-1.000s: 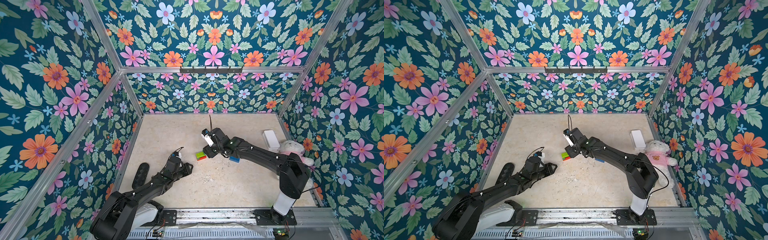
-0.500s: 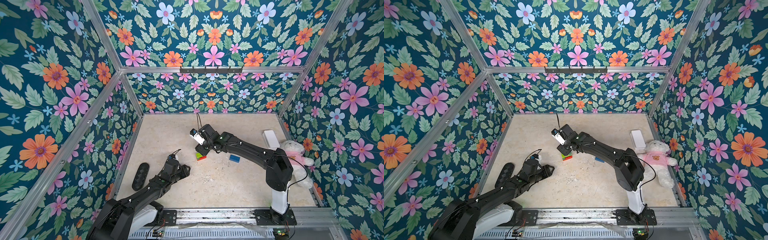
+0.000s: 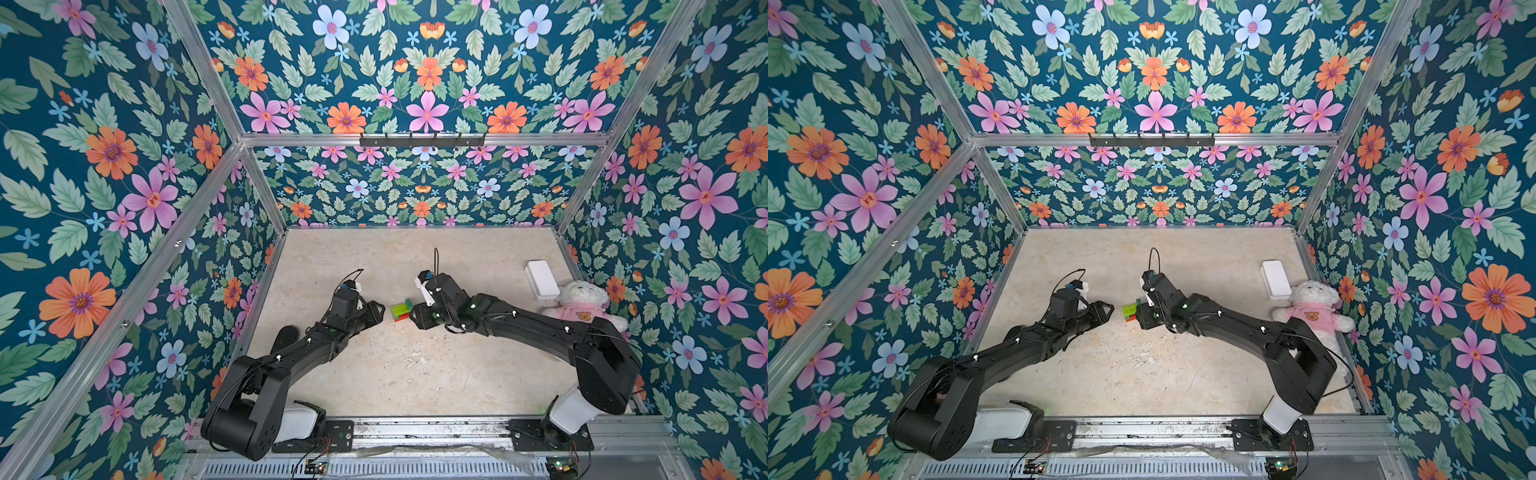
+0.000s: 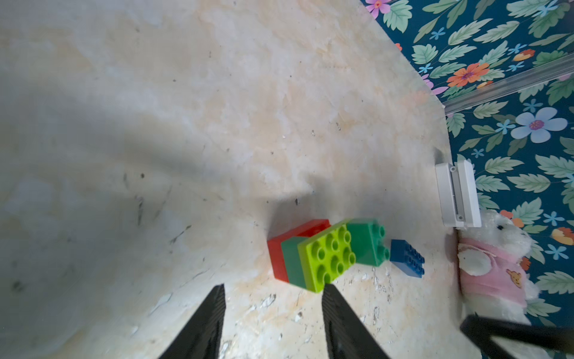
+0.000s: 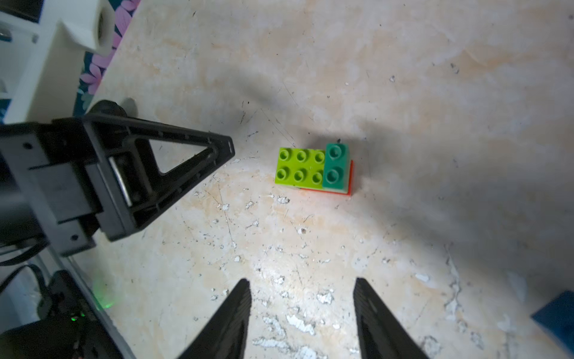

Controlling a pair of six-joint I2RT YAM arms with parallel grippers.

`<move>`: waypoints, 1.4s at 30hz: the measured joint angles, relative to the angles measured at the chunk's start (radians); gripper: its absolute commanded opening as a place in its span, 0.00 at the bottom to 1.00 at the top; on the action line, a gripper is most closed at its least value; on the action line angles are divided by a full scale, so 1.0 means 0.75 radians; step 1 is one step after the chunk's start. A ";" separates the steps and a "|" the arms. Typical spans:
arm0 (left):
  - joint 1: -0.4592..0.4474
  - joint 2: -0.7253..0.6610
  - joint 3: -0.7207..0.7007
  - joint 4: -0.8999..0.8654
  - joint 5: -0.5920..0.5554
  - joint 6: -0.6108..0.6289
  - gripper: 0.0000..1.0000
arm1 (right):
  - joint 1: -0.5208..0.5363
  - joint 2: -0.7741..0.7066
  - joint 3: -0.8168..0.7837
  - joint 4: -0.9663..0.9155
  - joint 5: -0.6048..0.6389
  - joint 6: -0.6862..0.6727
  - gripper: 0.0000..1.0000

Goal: Assemble the number 5 with lego
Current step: Adjust the lego brick at the center of the board.

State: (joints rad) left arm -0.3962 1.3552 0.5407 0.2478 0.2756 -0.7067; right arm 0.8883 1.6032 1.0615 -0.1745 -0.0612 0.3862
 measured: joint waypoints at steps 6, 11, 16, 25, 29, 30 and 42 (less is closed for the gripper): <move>0.002 0.112 0.080 0.040 0.059 0.024 0.51 | -0.006 -0.030 -0.235 0.261 -0.060 0.218 0.52; 0.002 0.179 0.136 0.070 0.097 0.045 0.51 | -0.032 0.011 -0.364 0.529 -0.110 0.368 0.50; 0.002 0.256 0.182 0.105 0.140 0.069 0.48 | -0.042 0.115 -0.425 0.803 -0.178 0.486 0.52; 0.002 0.288 0.158 0.161 0.223 0.071 0.41 | -0.080 0.220 -0.522 1.162 -0.258 0.661 0.50; 0.000 0.271 0.121 0.178 0.246 0.067 0.42 | -0.099 0.270 -0.549 1.288 -0.279 0.730 0.49; 0.001 0.270 0.113 0.181 0.251 0.066 0.42 | -0.103 0.285 -0.550 1.314 -0.290 0.743 0.49; -0.003 0.263 0.073 0.231 0.272 0.043 0.43 | -0.149 0.436 -0.519 1.528 -0.341 0.854 0.47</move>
State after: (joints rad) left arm -0.3981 1.5524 0.5953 0.4213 0.4797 -0.6743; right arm 0.7769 1.9305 0.6724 0.9718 -0.3168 1.0267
